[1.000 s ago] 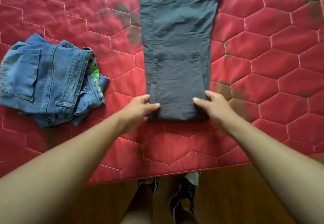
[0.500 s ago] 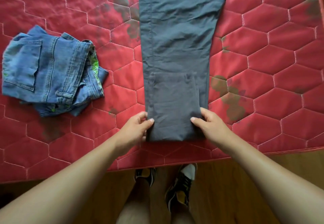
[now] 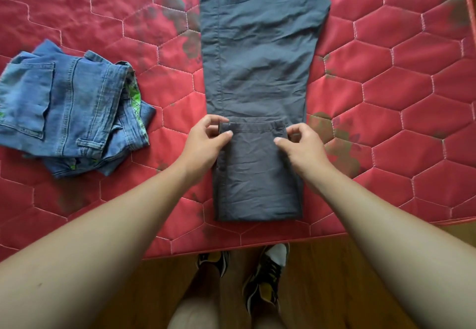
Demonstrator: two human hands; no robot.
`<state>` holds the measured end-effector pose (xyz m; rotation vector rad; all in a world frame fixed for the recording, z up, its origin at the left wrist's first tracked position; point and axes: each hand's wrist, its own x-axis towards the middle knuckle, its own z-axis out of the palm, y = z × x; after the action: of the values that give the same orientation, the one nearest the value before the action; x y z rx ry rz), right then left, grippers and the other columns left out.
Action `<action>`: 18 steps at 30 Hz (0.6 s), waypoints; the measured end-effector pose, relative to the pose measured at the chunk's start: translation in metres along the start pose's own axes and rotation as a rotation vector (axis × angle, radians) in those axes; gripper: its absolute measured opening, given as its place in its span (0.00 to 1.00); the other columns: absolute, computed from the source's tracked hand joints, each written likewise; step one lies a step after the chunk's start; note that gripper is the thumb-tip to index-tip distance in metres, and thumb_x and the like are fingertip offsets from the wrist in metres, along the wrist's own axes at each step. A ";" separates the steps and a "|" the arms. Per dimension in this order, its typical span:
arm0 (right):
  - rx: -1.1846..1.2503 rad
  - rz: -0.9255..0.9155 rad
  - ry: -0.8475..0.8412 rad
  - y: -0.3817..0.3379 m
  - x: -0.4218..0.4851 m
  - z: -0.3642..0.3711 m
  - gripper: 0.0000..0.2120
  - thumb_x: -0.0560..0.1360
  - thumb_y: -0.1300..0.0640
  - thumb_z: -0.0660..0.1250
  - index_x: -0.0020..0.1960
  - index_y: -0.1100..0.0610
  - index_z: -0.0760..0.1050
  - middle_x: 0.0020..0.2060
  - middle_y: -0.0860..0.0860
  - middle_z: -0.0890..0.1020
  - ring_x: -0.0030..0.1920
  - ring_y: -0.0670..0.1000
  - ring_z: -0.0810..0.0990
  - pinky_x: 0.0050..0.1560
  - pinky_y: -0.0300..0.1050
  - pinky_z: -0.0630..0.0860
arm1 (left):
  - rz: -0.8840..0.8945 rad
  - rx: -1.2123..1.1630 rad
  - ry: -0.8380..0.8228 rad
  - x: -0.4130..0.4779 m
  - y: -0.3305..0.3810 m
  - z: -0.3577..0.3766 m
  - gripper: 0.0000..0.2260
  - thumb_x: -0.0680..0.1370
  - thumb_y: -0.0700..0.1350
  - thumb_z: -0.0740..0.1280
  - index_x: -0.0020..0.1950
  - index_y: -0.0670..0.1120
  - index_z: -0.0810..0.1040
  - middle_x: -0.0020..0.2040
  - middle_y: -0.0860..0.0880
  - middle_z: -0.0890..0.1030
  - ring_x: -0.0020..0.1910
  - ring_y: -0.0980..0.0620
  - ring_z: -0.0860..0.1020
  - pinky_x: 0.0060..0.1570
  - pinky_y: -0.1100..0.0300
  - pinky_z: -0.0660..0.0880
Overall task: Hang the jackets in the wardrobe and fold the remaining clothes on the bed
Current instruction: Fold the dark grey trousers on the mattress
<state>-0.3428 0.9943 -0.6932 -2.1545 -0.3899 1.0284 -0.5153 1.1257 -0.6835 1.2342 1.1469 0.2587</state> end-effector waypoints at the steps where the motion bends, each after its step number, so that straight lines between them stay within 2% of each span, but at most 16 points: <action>1: -0.032 -0.007 0.002 -0.002 0.005 0.001 0.07 0.75 0.55 0.74 0.48 0.54 0.76 0.39 0.44 0.78 0.40 0.46 0.75 0.46 0.42 0.70 | -0.001 0.020 0.004 0.005 0.002 0.000 0.09 0.78 0.35 0.70 0.55 0.46 0.79 0.40 0.52 0.81 0.33 0.62 0.77 0.34 0.68 0.73; 5: -0.045 0.033 0.017 0.000 0.010 -0.001 0.07 0.77 0.55 0.72 0.45 0.56 0.76 0.38 0.48 0.77 0.41 0.49 0.74 0.44 0.45 0.70 | -0.059 0.059 0.019 0.012 -0.003 -0.006 0.04 0.79 0.41 0.71 0.53 0.48 0.80 0.43 0.45 0.80 0.39 0.53 0.75 0.35 0.61 0.72; 7: 0.043 0.101 -0.033 -0.004 0.009 -0.005 0.08 0.77 0.57 0.72 0.47 0.54 0.73 0.38 0.51 0.77 0.39 0.50 0.73 0.41 0.47 0.69 | -0.085 0.049 0.024 0.013 -0.005 -0.008 0.06 0.80 0.44 0.71 0.56 0.48 0.78 0.40 0.44 0.77 0.38 0.51 0.73 0.33 0.60 0.70; 10: 0.257 0.290 -0.134 -0.012 0.006 -0.014 0.15 0.77 0.62 0.73 0.55 0.54 0.67 0.38 0.51 0.76 0.30 0.45 0.75 0.30 0.41 0.72 | -0.177 -0.047 -0.009 0.005 -0.005 -0.009 0.13 0.80 0.44 0.70 0.62 0.53 0.72 0.33 0.53 0.75 0.32 0.59 0.74 0.31 0.63 0.72; 12: 0.225 0.367 -0.207 -0.012 0.000 -0.018 0.14 0.77 0.64 0.72 0.57 0.58 0.70 0.39 0.52 0.78 0.29 0.43 0.77 0.28 0.37 0.72 | -0.267 -0.118 -0.039 -0.009 -0.010 -0.010 0.13 0.80 0.41 0.70 0.60 0.54 0.71 0.36 0.56 0.80 0.36 0.62 0.79 0.32 0.63 0.75; 15: 0.144 0.393 -0.353 -0.004 -0.008 -0.018 0.09 0.78 0.65 0.70 0.57 0.65 0.77 0.47 0.59 0.83 0.42 0.54 0.81 0.37 0.41 0.75 | -0.368 -0.075 -0.100 -0.030 -0.018 -0.012 0.06 0.81 0.39 0.68 0.57 0.47 0.76 0.43 0.53 0.85 0.41 0.57 0.83 0.31 0.64 0.76; 16: 0.153 0.395 -0.377 -0.001 -0.010 -0.015 0.08 0.78 0.65 0.69 0.57 0.65 0.79 0.49 0.60 0.85 0.44 0.56 0.83 0.40 0.43 0.78 | -0.392 -0.066 -0.125 -0.034 -0.019 -0.013 0.04 0.82 0.39 0.67 0.56 0.44 0.78 0.46 0.50 0.86 0.44 0.55 0.83 0.33 0.62 0.78; 18: 0.188 0.406 -0.387 -0.002 -0.013 -0.007 0.07 0.78 0.66 0.68 0.55 0.63 0.81 0.52 0.60 0.86 0.50 0.59 0.86 0.52 0.53 0.82 | -0.400 -0.074 -0.151 -0.034 -0.015 -0.014 0.05 0.83 0.40 0.66 0.57 0.42 0.79 0.52 0.44 0.86 0.48 0.51 0.83 0.41 0.53 0.80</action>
<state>-0.3458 0.9852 -0.6812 -1.9002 -0.0217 1.6508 -0.5479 1.1048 -0.6758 0.9187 1.2129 -0.0911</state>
